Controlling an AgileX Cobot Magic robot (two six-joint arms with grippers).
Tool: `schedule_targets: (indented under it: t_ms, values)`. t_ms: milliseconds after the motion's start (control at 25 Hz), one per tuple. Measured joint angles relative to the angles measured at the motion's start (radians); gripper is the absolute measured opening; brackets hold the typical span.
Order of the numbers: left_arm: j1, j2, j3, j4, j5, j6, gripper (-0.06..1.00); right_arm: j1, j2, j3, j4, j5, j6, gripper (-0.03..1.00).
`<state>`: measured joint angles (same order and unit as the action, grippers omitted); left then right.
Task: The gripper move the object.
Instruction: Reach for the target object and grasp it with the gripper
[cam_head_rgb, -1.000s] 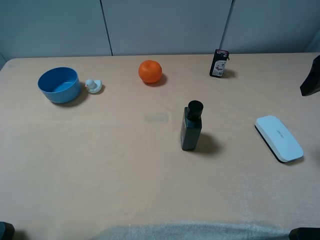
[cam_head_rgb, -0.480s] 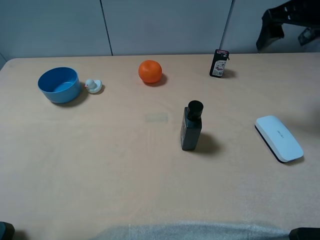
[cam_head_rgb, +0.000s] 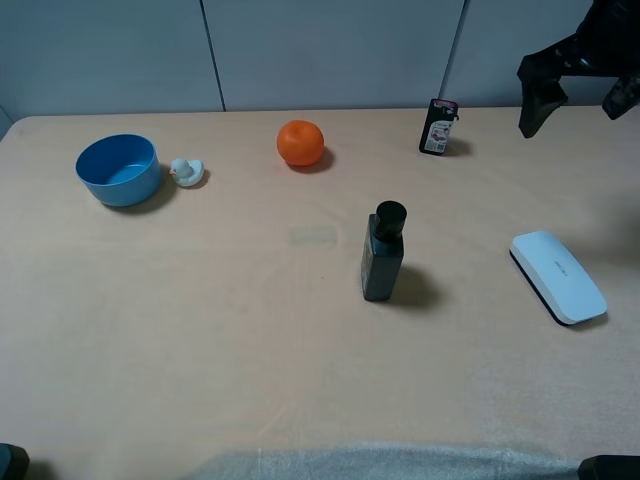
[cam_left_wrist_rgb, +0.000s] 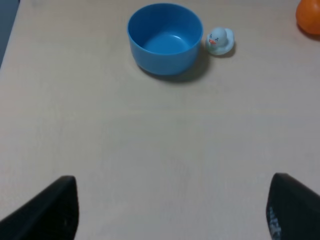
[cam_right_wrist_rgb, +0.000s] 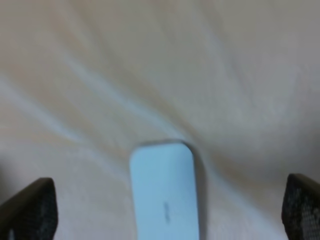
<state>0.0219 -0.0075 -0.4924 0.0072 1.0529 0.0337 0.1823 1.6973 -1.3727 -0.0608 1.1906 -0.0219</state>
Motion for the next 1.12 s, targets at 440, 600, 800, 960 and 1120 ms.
schedule_targets:
  t_ms: [440, 600, 800, 960, 1120]
  values:
    - [0.000, 0.000, 0.000, 0.000, 0.000, 0.000, 0.82, 0.000, 0.000, 0.160, -0.001, -0.092, 0.022, 0.68]
    - [0.000, 0.000, 0.000, 0.000, 0.000, 0.000, 0.82, 0.000, 0.000, 0.234, 0.000, -0.139, 0.022, 0.68]
    - [0.000, 0.000, 0.000, 0.000, 0.000, 0.000, 0.82, 0.000, -0.001, 0.322, 0.001, -0.208, 0.022, 0.68]
    - [0.000, 0.000, 0.000, 0.000, 0.000, 0.000, 0.82, 0.000, -0.021, 0.386, 0.001, -0.279, 0.022, 0.68]
    - [0.000, 0.000, 0.000, 0.000, 0.000, 0.000, 0.82, -0.008, -0.061, 0.459, 0.001, -0.327, 0.022, 0.68]
